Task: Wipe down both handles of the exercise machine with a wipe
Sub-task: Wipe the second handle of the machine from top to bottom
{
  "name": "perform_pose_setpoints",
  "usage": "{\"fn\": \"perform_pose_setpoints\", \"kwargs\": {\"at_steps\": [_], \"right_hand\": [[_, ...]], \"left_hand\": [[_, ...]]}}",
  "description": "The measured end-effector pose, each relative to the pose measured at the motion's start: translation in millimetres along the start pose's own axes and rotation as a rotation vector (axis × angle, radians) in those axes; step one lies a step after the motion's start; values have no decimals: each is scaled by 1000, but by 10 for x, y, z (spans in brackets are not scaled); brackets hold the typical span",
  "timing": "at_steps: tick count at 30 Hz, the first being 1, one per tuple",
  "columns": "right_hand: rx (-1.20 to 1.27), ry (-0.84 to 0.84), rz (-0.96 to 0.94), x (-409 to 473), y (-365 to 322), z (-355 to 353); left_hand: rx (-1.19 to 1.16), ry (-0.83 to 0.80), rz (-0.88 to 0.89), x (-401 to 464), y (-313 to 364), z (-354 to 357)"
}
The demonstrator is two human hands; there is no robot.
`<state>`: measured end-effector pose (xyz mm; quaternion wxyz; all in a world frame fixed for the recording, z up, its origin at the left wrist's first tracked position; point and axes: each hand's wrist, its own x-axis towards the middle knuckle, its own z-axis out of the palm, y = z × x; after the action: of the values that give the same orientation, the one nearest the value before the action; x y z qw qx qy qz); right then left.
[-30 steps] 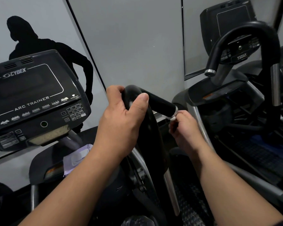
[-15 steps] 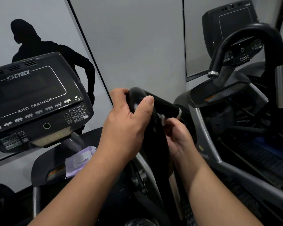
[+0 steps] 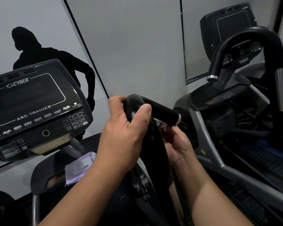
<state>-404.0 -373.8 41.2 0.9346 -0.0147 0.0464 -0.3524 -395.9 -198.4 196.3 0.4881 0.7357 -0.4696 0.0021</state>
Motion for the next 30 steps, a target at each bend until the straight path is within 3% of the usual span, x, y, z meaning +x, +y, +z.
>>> {"fn": "perform_pose_setpoints", "kwargs": {"at_steps": [5, 9, 13, 18, 26, 30], "right_hand": [[-64, -101, 111, 23, 129, 126], [-54, -75, 50, 44, 59, 37], [-62, -152, 213, 89, 275, 206], [-79, -148, 226, 90, 234, 207], [-323, -193, 242, -124, 276, 439], [-477, -308, 252, -342, 284, 671]], "left_hand": [[-3, 11, 4, -7, -13, -2], [-12, 9, 18, 11, -36, 12], [-19, 13, 23, 19, -43, 10], [-10, 16, 11, 16, -32, 18], [-31, 13, 1, -3, -29, 22], [-27, -6, 4, 6, -34, 11]]}}
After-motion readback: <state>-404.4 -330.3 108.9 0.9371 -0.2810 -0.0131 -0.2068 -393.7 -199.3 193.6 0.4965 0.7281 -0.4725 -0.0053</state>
